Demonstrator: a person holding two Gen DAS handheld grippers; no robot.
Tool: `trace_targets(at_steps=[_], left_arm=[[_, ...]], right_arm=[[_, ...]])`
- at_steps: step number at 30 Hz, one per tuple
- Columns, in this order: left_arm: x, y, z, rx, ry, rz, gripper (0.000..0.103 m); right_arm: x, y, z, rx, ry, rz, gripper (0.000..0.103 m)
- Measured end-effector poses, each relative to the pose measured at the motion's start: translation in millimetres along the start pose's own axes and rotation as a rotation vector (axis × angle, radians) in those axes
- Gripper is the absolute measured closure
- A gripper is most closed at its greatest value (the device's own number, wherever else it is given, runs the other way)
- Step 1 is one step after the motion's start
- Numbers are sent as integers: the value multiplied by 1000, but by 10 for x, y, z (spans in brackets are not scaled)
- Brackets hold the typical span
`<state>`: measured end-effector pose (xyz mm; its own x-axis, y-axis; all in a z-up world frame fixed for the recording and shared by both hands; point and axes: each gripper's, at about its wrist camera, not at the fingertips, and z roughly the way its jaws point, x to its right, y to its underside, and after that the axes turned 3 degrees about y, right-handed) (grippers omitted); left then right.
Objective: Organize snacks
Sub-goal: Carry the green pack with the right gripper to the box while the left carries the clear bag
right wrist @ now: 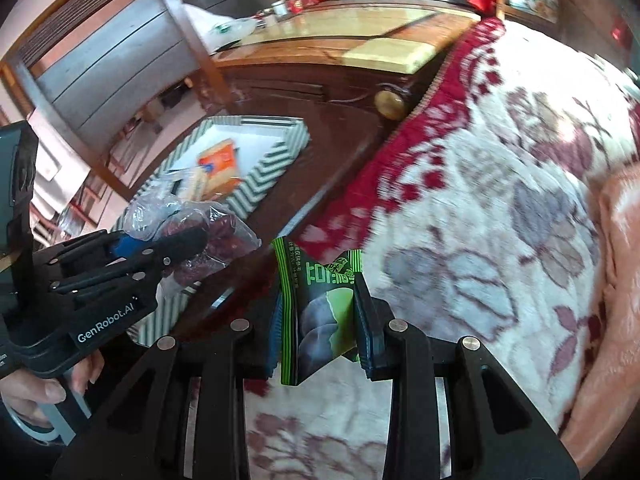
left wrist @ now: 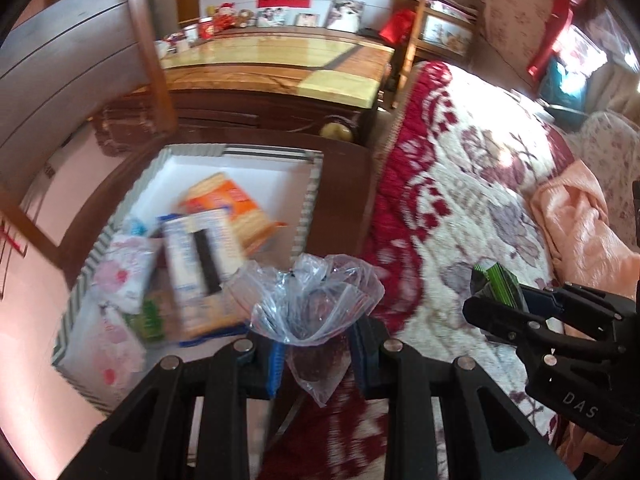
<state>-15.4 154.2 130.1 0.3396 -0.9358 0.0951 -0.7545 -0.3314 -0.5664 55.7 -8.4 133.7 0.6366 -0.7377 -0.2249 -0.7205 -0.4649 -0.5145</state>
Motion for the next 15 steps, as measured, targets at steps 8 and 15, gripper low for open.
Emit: trace_targets(at_steps=[8,15], left_arm=[[-665,-10,-144,16,-69,-113,74],[-1113,23,-159,6,-119,-206,74]], right_arm=[[-674,-269,175,-18,-56,-131,74],[-1225,-440,407,-49,-88,-237,74]])
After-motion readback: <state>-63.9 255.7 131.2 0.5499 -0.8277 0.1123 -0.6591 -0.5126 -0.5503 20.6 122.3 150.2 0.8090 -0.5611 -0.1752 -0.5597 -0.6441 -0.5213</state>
